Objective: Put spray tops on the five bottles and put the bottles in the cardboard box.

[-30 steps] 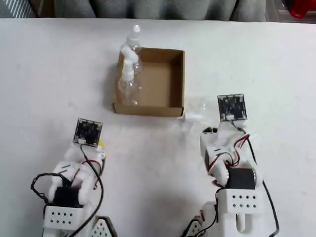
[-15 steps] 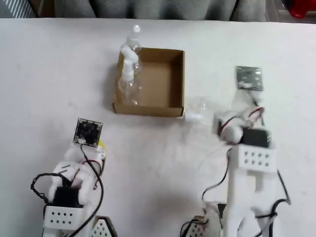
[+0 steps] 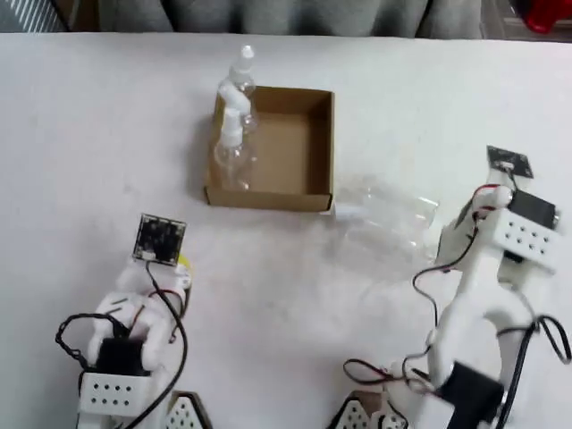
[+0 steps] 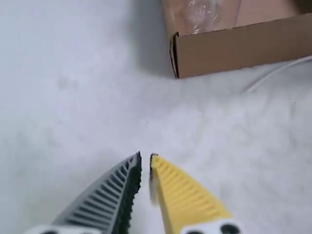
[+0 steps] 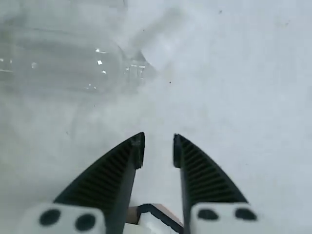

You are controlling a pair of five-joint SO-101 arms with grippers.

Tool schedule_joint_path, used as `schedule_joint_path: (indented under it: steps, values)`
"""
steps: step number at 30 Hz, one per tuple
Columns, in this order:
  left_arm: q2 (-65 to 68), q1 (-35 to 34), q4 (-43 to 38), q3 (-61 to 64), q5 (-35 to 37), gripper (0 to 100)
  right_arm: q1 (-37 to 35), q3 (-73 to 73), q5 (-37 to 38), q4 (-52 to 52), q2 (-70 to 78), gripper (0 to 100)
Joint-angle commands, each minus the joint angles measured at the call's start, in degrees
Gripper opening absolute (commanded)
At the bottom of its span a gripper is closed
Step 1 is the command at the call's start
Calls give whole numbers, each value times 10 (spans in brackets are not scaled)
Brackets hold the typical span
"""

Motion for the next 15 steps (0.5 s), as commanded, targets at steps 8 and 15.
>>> schedule_joint_path:
  steps: [8, 15]
  values:
    - [-13, -6, 2, -3, -6, 38, 7, -31, -92, -124, 103, 225]
    - [-13, -6, 2, -3, -6, 38, -3, -34, -152, -203, 146, 222]
